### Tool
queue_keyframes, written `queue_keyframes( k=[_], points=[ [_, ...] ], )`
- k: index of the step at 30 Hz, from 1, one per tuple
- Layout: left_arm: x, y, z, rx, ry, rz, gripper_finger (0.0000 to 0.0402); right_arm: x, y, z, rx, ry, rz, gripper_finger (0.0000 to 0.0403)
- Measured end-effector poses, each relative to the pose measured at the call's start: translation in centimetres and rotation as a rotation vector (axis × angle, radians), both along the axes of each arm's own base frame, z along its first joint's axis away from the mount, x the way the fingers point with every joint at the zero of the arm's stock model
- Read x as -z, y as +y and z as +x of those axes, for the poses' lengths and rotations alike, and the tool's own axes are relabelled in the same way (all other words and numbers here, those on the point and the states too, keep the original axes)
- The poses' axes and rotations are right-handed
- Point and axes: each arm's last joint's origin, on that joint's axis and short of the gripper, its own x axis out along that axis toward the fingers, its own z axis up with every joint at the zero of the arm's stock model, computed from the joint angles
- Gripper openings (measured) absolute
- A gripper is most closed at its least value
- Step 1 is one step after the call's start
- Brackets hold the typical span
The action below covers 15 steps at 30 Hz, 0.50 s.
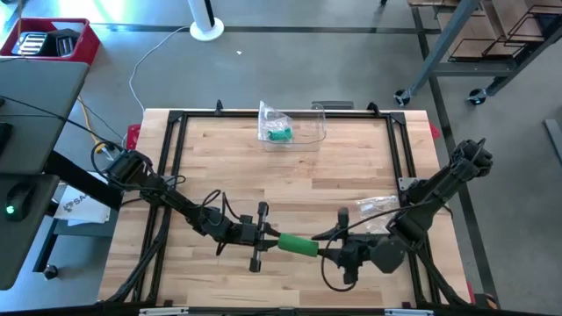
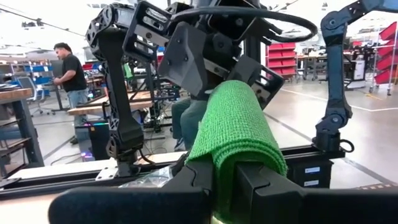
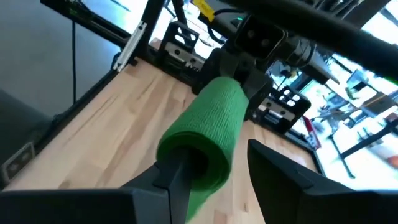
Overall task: Roll bandage
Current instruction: Roll the green bandage
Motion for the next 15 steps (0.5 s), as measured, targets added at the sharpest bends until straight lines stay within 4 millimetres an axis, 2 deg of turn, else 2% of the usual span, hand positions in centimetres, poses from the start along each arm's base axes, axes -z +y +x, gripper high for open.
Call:
queue_keyframes(
  k=[7,11,14,15],
  points=[
    [0.0,0.1,0.0,-0.012,0.004,-0.003,0.0016,-0.1,-0.6,0.6,0.088,-0.035,-0.048,0.0131],
    [0.2,0.1,0.0,-0.027,0.022,0.006,0.0046,0.0,-0.8,0.8,0.071,-0.025,-0.037,0.0077],
    [0.4,0.2,-0.1,-0.024,0.099,0.033,0.0083,0.1,-1.0,1.1,0.023,-0.001,-0.018,0.002],
    [0.3,0.3,-0.3,-0.034,0.137,0.041,0.0095,0.2,-1.1,1.1,0.013,0.009,-0.018,0.0012]
  ],
)
